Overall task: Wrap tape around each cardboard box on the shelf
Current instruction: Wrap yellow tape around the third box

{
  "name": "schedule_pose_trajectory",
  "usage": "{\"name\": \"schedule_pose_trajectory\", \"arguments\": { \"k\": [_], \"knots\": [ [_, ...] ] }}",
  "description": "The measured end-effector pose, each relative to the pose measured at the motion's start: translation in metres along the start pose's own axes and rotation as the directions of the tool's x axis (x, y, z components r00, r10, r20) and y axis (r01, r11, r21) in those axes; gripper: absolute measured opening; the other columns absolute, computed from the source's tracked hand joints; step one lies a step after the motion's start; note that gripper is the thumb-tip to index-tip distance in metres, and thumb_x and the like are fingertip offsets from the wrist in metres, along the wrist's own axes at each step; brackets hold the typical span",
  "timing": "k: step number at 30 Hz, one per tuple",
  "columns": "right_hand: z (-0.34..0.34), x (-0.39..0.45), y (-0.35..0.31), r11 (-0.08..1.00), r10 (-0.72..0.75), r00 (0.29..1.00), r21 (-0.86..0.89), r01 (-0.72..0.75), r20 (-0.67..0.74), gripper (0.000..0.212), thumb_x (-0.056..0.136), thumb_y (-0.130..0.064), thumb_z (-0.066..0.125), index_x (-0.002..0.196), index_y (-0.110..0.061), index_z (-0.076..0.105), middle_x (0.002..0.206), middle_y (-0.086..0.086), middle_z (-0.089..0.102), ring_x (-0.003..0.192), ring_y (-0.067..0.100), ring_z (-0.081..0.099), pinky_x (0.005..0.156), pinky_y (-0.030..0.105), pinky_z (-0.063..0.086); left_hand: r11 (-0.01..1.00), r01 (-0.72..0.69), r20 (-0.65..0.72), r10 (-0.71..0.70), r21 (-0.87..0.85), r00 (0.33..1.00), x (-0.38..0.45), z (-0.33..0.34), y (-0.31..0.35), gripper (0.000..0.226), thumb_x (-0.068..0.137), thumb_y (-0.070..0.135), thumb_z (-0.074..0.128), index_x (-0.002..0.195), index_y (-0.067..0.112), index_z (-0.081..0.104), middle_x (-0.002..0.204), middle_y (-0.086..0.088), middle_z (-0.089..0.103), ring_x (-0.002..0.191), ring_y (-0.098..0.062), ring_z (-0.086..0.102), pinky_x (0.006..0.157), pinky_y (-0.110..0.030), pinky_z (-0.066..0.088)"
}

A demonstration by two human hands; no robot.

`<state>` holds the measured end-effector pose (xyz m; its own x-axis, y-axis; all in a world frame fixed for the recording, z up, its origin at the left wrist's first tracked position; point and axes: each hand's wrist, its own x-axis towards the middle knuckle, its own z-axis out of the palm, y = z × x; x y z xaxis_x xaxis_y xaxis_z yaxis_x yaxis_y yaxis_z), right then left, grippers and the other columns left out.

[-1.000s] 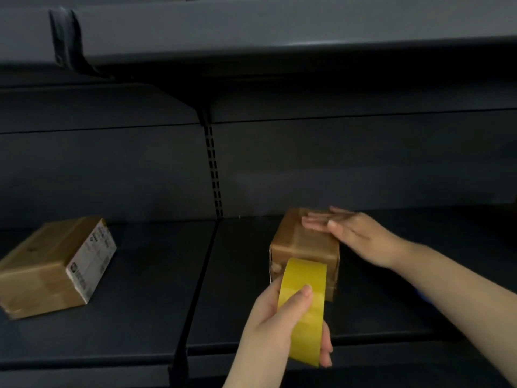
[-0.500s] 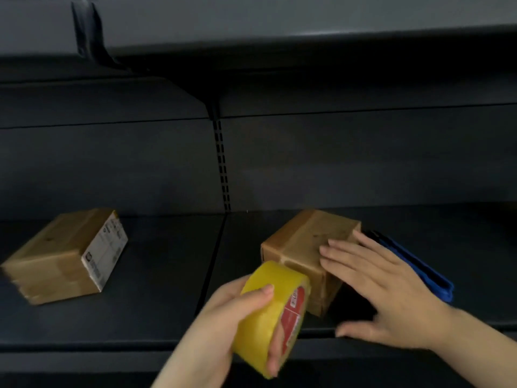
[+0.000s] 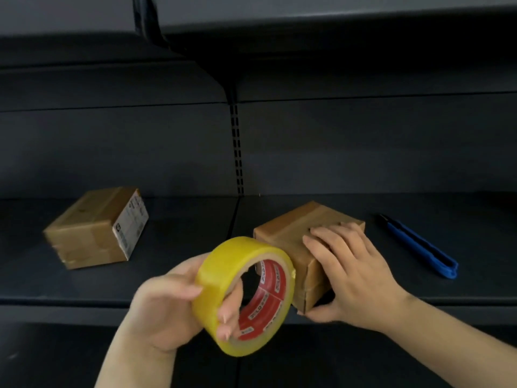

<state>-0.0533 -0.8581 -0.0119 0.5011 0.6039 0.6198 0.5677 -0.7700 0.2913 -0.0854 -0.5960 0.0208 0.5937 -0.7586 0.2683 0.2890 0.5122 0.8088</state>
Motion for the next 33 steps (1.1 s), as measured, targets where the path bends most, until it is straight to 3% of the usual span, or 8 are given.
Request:
{"name": "schedule_pose_trajectory", "arguments": {
  "k": [4, 7, 9, 14, 19, 27, 30, 33],
  "knots": [
    [-0.012, 0.009, 0.01, 0.998, 0.051, 0.999, -0.04, -0.05, 0.015, 0.099, 0.047, -0.074, 0.062, 0.118, -0.008, 0.044, 0.107, 0.013, 0.062, 0.098, 0.028, 0.05, 0.07, 0.038, 0.053, 0.974, 0.012, 0.003, -0.013, 0.225, 1.0, 0.005, 0.012, 0.012, 0.04, 0.088, 0.007, 0.056, 0.125, -0.006, 0.048, 0.087, -0.017, 0.071, 0.078, -0.028, 0.069, 0.074, -0.034, 0.055],
    [-0.027, 0.022, 0.023, 0.973, 0.227, 0.972, 0.036, -0.229, 0.055, 0.099, 0.042, -0.075, 0.062, 0.111, -0.007, 0.043, 0.095, 0.011, 0.059, 0.081, 0.028, 0.057, 0.049, 0.026, 0.042, 0.925, 0.112, -0.257, -0.016, 0.363, 0.966, 0.016, 0.028, 0.015, 0.033, 0.084, 0.037, 0.062, 0.101, 0.01, 0.07, 0.065, -0.009, 0.072, 0.058, -0.02, 0.069, 0.058, -0.027, 0.056],
    [-0.031, 0.025, 0.032, 0.962, 0.255, 0.966, 0.091, -0.259, 0.055, 0.098, 0.045, -0.077, 0.06, 0.113, -0.009, 0.04, 0.096, 0.01, 0.056, 0.081, 0.026, 0.057, 0.05, 0.025, 0.04, 0.906, 0.134, -0.348, 0.015, 0.401, 0.937, 0.024, 0.037, 0.015, 0.036, 0.08, 0.047, 0.061, 0.088, 0.014, 0.074, 0.056, -0.007, 0.069, 0.051, -0.019, 0.066, 0.053, -0.026, 0.054],
    [-0.026, 0.024, 0.042, 0.938, 0.302, 0.953, 0.179, -0.299, 0.011, 0.103, 0.046, -0.08, 0.057, 0.116, -0.006, 0.038, 0.103, 0.013, 0.054, 0.091, 0.029, 0.057, 0.054, 0.031, 0.046, 0.912, 0.064, -0.2, 0.02, 0.404, 0.98, 0.037, 0.049, 0.011, 0.035, 0.074, 0.032, 0.072, 0.103, 0.012, 0.069, 0.07, -0.008, 0.073, 0.065, -0.019, 0.069, 0.062, -0.028, 0.056],
    [-0.02, 0.028, 0.05, 0.875, 0.393, 0.918, 0.288, -0.388, 0.044, 0.112, 0.045, -0.083, 0.055, 0.12, -0.002, 0.039, 0.111, 0.01, 0.052, 0.098, 0.023, 0.053, 0.066, 0.032, 0.045, 0.865, -0.014, -0.403, 0.248, 0.502, 0.881, 0.056, 0.061, 0.005, 0.028, 0.07, 0.043, 0.066, 0.069, 0.016, 0.074, 0.054, -0.005, 0.068, 0.05, -0.015, 0.065, 0.051, -0.023, 0.053],
    [0.002, 0.029, 0.068, 0.535, 0.581, 0.785, 0.625, -0.568, 0.216, 0.098, 0.049, -0.089, 0.042, 0.117, -0.018, 0.036, 0.117, 0.003, 0.056, 0.106, 0.021, 0.055, 0.085, 0.043, 0.048, 0.88, 0.091, -0.397, 0.116, 0.467, 0.911, 0.063, 0.061, -0.004, 0.031, 0.067, 0.034, 0.074, 0.087, 0.01, 0.072, 0.067, -0.013, 0.07, 0.06, -0.023, 0.068, 0.057, -0.028, 0.055],
    [0.009, 0.029, 0.07, 0.318, 0.652, 0.689, 0.71, -0.628, 0.317, 0.082, 0.054, -0.077, 0.043, 0.116, -0.024, 0.034, 0.115, -0.004, 0.053, 0.106, 0.014, 0.053, 0.077, 0.027, 0.045, 0.885, 0.176, -0.52, 0.084, 0.431, 0.85, 0.068, 0.06, -0.021, 0.043, 0.066, 0.048, 0.071, 0.078, 0.007, 0.074, 0.063, -0.015, 0.07, 0.056, -0.023, 0.067, 0.055, -0.027, 0.055],
    [0.009, 0.031, 0.075, 0.242, 0.654, 0.668, 0.74, -0.628, 0.353, 0.082, 0.055, -0.076, 0.04, 0.119, -0.024, 0.034, 0.108, -0.01, 0.051, 0.096, 0.005, 0.05, 0.069, 0.015, 0.038, 0.905, 0.176, -0.554, 0.075, 0.387, 0.829, 0.069, 0.06, -0.035, 0.041, 0.065, 0.048, 0.064, 0.076, 0.009, 0.072, 0.055, -0.014, 0.066, 0.048, -0.021, 0.063, 0.054, -0.028, 0.056]
  ]
}}
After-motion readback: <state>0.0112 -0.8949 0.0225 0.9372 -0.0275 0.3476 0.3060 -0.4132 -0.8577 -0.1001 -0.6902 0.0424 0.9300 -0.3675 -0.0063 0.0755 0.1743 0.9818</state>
